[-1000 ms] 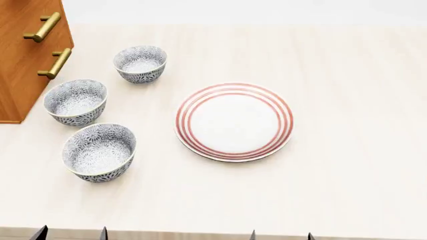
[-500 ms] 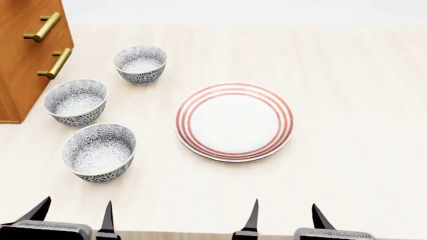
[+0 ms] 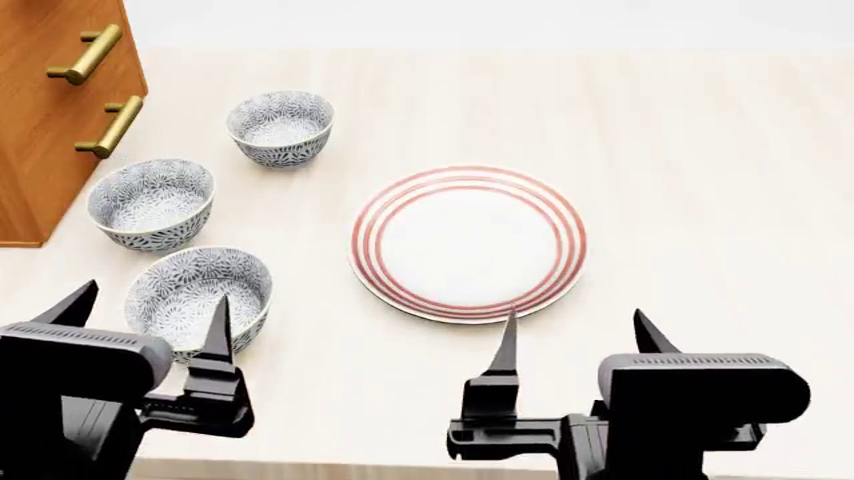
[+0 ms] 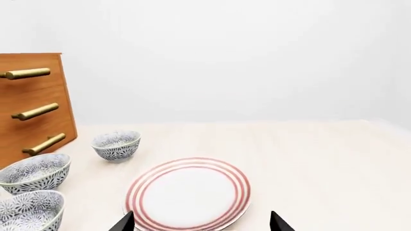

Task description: Put the bowl at the front on the plate.

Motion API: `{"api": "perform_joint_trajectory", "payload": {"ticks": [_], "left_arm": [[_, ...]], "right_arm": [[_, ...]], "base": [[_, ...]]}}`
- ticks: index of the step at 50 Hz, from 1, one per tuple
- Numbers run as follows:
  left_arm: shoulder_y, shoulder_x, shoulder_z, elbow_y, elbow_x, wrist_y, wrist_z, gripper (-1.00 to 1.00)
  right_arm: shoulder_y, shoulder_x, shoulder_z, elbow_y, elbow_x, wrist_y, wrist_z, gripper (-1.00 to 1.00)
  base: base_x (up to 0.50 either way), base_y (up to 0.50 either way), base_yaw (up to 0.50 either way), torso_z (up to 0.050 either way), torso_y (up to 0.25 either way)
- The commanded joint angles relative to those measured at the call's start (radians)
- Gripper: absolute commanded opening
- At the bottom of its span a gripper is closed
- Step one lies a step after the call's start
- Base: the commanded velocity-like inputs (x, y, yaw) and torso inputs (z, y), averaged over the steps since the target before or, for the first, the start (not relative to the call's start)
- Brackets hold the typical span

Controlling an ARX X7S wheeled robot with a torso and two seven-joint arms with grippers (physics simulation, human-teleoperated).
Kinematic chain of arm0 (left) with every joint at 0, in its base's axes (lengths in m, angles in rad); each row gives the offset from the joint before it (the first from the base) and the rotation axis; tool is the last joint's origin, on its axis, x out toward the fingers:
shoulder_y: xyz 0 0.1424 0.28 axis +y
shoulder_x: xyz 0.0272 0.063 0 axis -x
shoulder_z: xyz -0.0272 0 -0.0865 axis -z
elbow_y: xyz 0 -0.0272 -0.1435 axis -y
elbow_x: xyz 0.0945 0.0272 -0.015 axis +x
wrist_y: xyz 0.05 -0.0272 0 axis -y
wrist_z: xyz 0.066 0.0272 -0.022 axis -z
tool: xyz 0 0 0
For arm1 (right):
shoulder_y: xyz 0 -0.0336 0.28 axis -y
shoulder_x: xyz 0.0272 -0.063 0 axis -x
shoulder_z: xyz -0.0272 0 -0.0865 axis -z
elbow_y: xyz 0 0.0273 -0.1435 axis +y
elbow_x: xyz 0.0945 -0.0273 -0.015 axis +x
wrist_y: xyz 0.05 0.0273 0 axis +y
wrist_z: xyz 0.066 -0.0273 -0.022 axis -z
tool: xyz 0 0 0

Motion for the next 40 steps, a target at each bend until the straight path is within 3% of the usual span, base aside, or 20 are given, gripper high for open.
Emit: {"api": "perform_joint_trajectory", "payload": {"ticks": [1,40], "left_arm": [[-0.124,-0.001,0.021,0.104,-0.025,-0.161,-0.016,1.00],[-0.581,0.066,-0.069,0.157,-0.191,-0.514,-0.082,1.00]], "right_arm": [[0.115,0.042,0.003,-0.101,0.046,0.170,0.018,1.00],[0.582,0.117,0.022,-0.200,0.181,0.587,0.034,1.00]], "base": [[0.00,0.00,0.00,0.000,0.000],[0.00,0.00,0.00,0.000,0.000]]}}
